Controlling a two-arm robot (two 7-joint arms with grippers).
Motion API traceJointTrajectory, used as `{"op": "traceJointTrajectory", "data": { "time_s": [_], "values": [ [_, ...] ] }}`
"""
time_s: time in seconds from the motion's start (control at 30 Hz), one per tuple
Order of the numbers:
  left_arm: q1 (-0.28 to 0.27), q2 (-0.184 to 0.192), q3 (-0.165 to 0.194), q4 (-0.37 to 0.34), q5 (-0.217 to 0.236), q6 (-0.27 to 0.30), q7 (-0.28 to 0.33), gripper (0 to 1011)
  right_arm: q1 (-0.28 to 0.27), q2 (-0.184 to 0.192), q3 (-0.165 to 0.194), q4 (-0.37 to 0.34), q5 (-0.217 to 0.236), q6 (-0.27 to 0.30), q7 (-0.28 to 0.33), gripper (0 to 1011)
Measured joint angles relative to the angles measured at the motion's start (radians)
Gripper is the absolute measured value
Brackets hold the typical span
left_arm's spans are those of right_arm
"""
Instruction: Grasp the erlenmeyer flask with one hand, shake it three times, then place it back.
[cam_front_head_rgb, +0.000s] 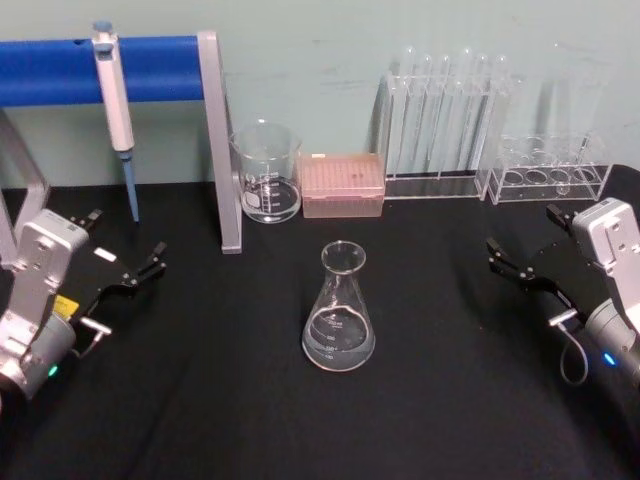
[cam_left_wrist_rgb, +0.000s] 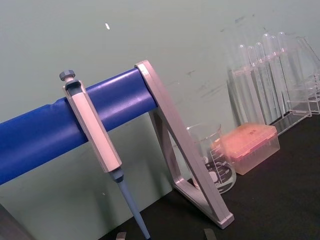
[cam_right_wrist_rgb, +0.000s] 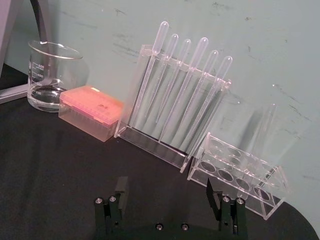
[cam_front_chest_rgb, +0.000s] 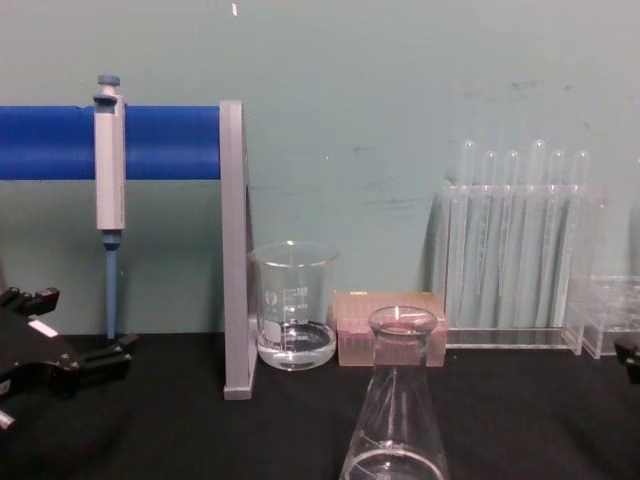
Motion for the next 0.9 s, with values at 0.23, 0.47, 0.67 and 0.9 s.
{"op": "traceJointTrajectory", "data": {
  "time_s": [0.23,0.47,0.67,0.9],
  "values": [
    [0.0,0.0,0.0,0.0,0.0,0.0,0.0,1001,0.0,0.0,0.0,0.0,0.0,0.0,0.0,1000],
    [0.0,0.0,0.0,0.0,0.0,0.0,0.0,1001,0.0,0.0,0.0,0.0,0.0,0.0,0.0,1000],
    [0.0,0.0,0.0,0.0,0.0,0.0,0.0,1001,0.0,0.0,0.0,0.0,0.0,0.0,0.0,1000],
    [0.0,0.0,0.0,0.0,0.0,0.0,0.0,1001,-0.015,-0.002,0.027,-0.008,-0.006,-0.024,0.016,1000]
  ]
}}
